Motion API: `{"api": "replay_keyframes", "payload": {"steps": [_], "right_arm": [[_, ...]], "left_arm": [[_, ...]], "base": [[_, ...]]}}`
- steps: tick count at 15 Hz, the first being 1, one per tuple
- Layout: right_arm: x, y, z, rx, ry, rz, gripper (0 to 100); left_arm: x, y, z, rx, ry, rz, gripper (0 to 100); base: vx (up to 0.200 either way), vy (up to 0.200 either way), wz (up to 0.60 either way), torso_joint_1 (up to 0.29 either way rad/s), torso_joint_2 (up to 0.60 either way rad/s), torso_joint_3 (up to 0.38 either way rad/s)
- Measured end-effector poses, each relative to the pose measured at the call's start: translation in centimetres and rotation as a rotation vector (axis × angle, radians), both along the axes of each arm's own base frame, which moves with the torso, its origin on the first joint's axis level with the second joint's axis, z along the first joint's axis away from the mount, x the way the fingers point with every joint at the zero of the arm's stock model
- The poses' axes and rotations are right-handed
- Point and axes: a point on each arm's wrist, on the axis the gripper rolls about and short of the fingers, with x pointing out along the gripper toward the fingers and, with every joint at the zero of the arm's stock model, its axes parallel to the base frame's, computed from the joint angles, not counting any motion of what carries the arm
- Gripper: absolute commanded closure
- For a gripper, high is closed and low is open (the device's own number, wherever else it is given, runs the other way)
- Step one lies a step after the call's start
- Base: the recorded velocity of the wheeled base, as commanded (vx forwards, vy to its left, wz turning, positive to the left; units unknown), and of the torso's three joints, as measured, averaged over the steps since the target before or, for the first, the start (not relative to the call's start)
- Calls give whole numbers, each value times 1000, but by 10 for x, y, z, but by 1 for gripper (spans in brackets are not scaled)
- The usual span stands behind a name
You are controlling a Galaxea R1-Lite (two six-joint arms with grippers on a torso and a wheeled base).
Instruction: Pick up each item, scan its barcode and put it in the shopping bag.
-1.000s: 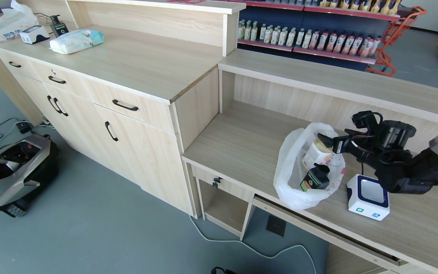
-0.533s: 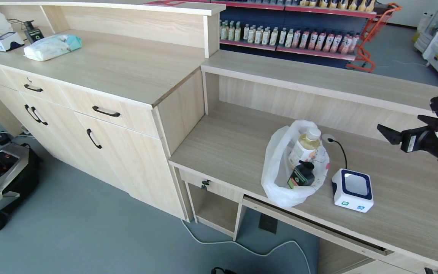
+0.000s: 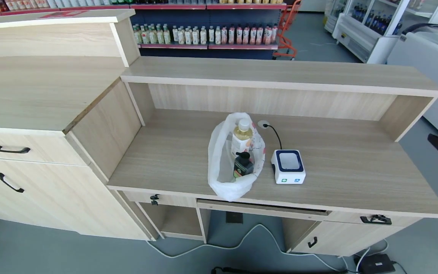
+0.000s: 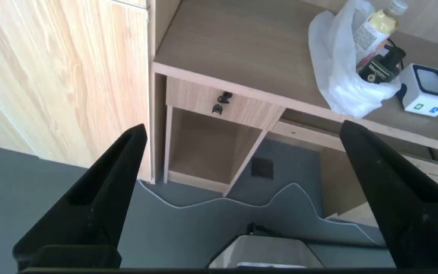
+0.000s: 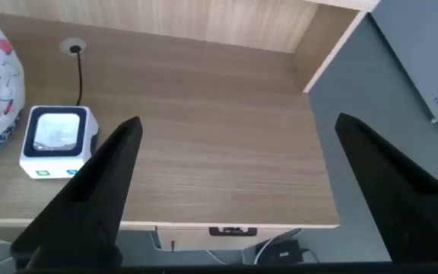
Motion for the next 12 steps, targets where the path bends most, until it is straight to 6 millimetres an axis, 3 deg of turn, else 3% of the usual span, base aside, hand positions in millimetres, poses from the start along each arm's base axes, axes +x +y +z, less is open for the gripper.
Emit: {"api": "replay_keyframes", "payload": {"steps": [5,9,12], "right_arm": [[-56,25,-8,121,-78,-40,0],[-108,52,-32,-48,-177,61,0],[-126,58,-43,-91,-220,83,0]], "left_arm": [[0,0,0,0,0,0,0],[0,0,0,0,0,0,0],[0,0,0,0,0,0,0]], "base": [[0,0,0,0,0,0],[0,0,0,0,0,0],[0,0,-600,1,-1,4]]}}
